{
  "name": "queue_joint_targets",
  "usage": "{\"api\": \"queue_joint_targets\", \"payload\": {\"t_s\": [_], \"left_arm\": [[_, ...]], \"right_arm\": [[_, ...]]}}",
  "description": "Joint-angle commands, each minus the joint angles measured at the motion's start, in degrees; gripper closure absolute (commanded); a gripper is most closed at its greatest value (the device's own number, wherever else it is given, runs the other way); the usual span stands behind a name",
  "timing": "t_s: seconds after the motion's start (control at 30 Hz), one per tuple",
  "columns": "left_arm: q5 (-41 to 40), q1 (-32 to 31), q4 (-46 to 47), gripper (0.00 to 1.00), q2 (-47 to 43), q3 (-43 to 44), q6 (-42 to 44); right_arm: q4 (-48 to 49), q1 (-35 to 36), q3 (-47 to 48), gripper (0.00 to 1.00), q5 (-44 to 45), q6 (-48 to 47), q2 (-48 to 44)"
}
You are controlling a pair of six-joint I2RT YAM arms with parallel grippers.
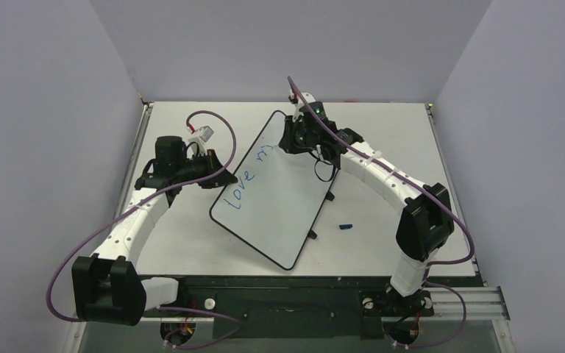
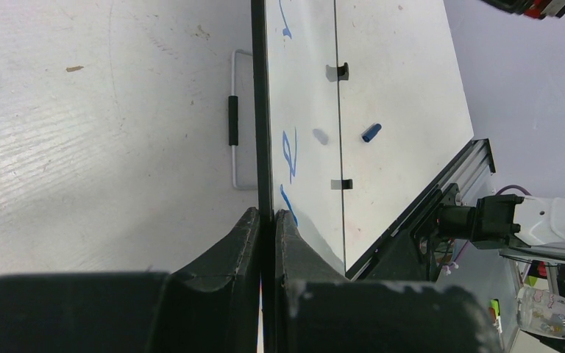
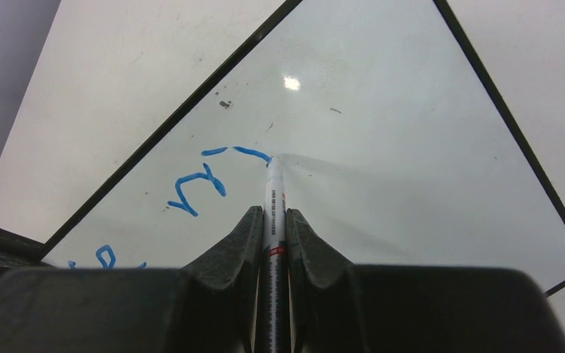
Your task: Write a sentence on the whiteboard
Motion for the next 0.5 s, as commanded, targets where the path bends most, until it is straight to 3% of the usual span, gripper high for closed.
{"api": "queue_joint_targets", "payload": {"t_s": [0.0, 0.47], "left_arm": [[1.49, -1.11, 2.44, 1.00, -1.36, 2.20, 3.91], [1.45, -1.09, 2.36, 1.00, -0.96, 2.36, 4.00]], "right_arm": [[1.04, -2.12, 4.35, 1.00, -1.16, 0.68, -1.41], [1.33, -3.92, 8.16, 1.00, -4.44, 1.82, 2.18]]}}
